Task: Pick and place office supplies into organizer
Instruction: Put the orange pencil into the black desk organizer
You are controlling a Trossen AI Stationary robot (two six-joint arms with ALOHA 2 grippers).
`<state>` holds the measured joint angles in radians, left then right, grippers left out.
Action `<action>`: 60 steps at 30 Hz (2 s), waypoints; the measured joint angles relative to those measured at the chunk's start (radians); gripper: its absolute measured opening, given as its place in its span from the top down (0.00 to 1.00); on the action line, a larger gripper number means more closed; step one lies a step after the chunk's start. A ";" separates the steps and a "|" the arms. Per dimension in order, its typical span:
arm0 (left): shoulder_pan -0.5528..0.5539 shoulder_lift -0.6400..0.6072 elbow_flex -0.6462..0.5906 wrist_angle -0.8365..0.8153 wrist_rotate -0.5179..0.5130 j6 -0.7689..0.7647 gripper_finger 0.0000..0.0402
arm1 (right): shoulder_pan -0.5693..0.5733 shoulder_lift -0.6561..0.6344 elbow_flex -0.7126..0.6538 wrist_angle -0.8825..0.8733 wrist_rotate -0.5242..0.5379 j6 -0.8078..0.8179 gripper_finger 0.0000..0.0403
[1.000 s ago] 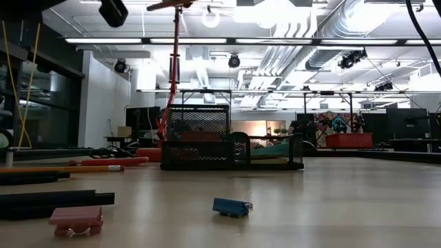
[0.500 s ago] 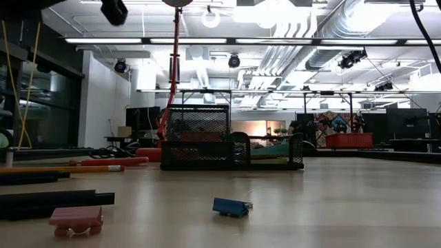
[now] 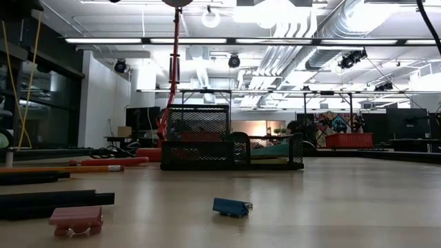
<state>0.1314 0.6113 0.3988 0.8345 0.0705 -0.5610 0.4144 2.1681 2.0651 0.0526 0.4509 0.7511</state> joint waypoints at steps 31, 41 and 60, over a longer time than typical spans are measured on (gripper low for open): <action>0.000 0.154 0.000 -0.133 0.059 -0.044 0.62 | -0.202 -0.207 -0.686 0.583 -0.162 0.104 1.00; 0.000 0.138 0.000 -0.036 0.022 0.024 0.64 | -0.133 -0.210 -0.685 0.562 -0.008 0.047 1.00; 0.000 0.146 0.000 -0.270 0.052 -0.129 0.64 | -0.145 -0.213 -0.684 0.546 -0.039 0.056 1.00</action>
<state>0.1310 0.7574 0.3989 0.5644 0.1226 -0.6895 0.2697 1.9549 1.3808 0.5988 0.4121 0.8076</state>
